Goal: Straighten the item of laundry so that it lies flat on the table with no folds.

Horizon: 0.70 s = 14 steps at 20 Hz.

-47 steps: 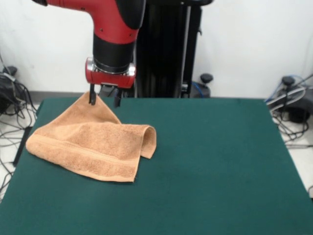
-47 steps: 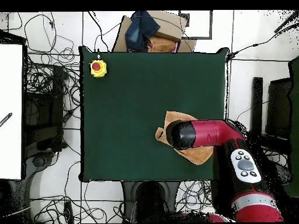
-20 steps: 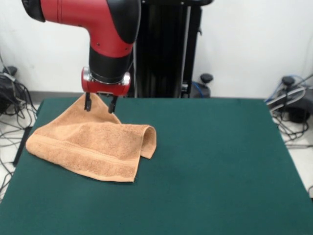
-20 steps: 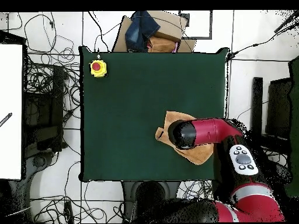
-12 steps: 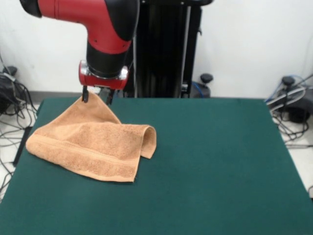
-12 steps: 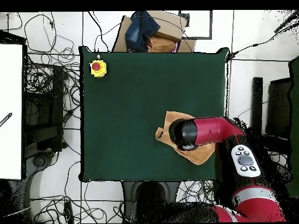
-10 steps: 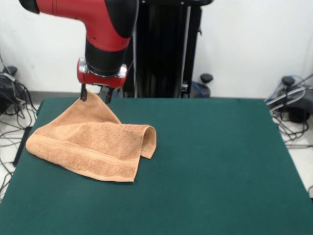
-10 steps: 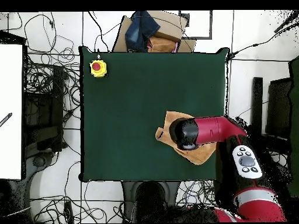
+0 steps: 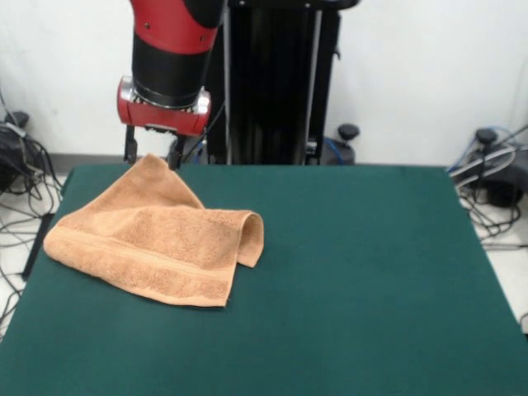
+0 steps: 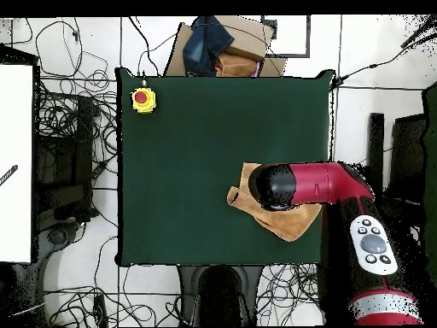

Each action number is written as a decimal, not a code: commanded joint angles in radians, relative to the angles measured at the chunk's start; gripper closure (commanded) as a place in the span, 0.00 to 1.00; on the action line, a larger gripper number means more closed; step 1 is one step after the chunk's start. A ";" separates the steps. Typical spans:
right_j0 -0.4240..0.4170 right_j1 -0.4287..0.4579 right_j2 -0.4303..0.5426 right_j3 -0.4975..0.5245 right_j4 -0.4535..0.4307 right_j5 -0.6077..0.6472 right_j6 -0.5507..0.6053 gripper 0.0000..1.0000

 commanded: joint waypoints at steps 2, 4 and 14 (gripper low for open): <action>-0.007 -0.019 0.130 0.013 0.046 -0.005 -0.084 0.00; -0.019 -0.039 0.133 0.048 0.045 -0.007 -0.094 0.00; -0.159 -0.258 0.150 0.409 0.006 -0.083 -0.148 0.00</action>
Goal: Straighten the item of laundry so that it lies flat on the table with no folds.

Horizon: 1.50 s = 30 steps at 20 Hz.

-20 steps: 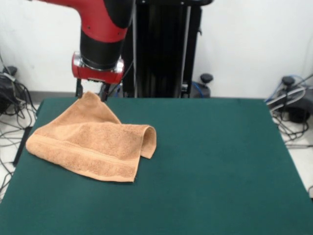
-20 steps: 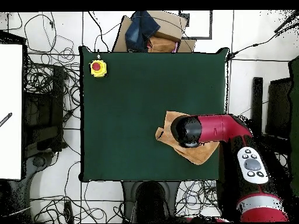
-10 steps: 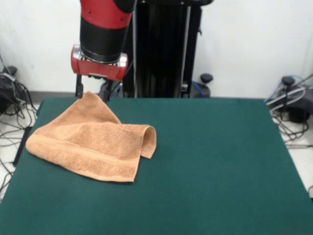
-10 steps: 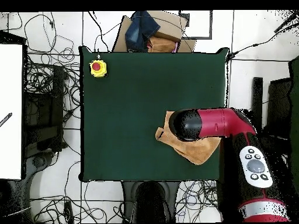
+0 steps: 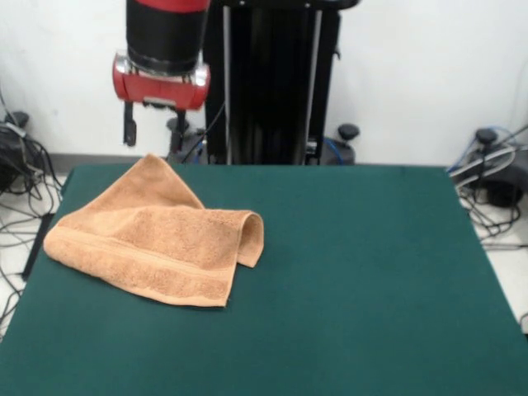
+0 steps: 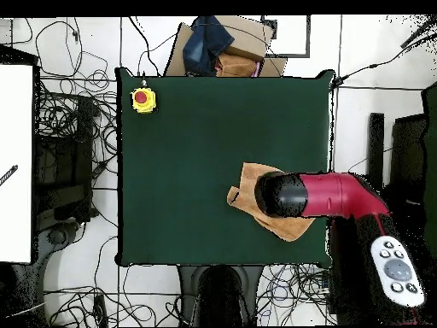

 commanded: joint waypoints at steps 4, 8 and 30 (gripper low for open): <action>-0.099 -0.128 0.057 0.340 -0.053 -0.073 -0.134 0.00; -0.111 -0.059 0.018 0.349 -0.148 -0.159 -0.068 0.00; -0.027 0.184 -0.109 0.211 -0.330 -0.405 0.099 0.00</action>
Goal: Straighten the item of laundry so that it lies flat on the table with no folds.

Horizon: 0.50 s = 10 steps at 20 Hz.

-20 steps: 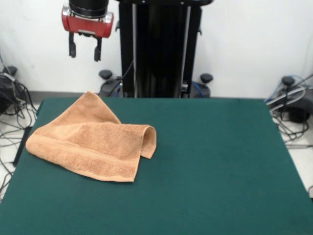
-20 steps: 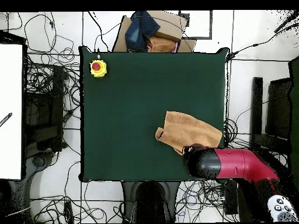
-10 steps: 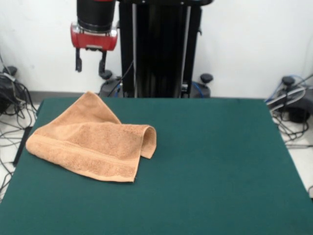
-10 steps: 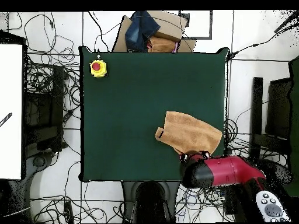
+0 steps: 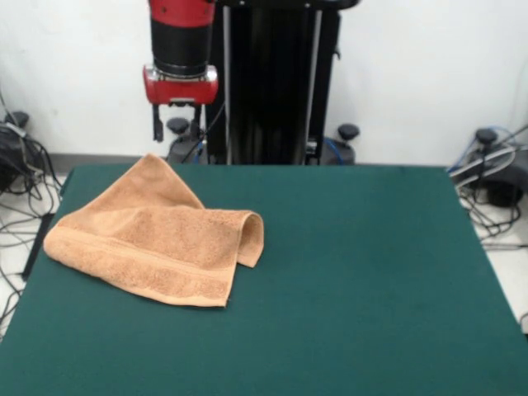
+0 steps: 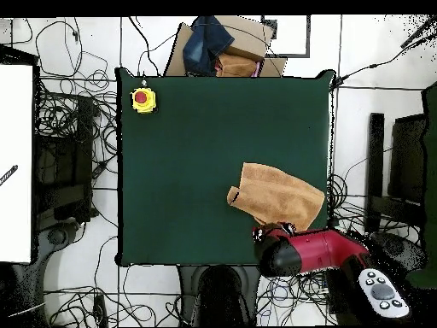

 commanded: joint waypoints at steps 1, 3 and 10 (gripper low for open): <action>0.062 0.078 -0.052 -0.032 -0.061 -0.063 0.103 0.00; 0.063 0.100 -0.056 -0.047 -0.066 -0.093 0.106 0.00; 0.074 0.151 -0.068 -0.109 -0.064 -0.131 0.088 0.00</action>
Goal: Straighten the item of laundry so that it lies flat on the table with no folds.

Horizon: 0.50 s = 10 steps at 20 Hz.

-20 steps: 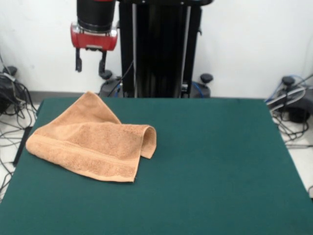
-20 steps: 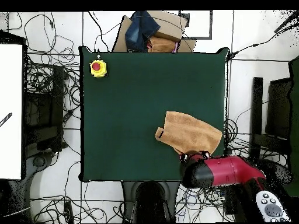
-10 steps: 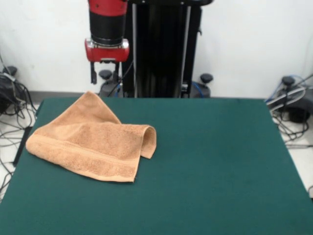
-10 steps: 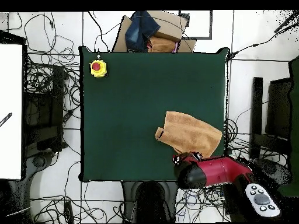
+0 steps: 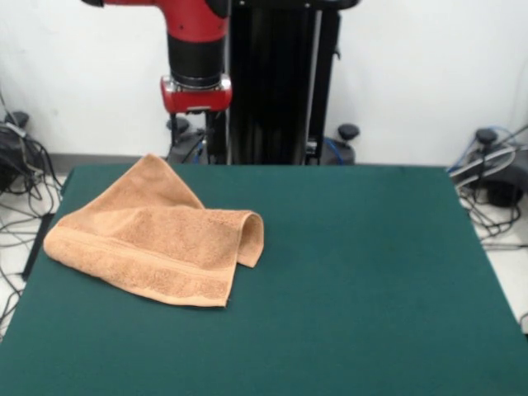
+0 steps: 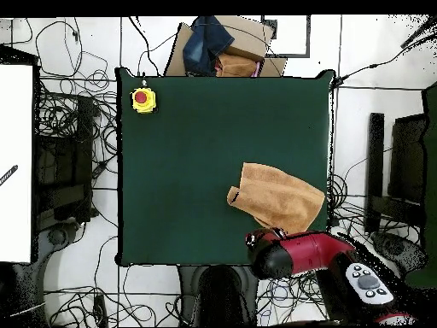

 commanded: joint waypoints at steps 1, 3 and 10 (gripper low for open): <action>0.036 0.073 -0.022 -0.107 -0.061 -0.088 0.085 0.00; 0.029 0.072 -0.019 -0.107 -0.059 -0.092 0.077 0.00; 0.035 0.046 -0.028 -0.094 -0.052 -0.089 0.066 0.00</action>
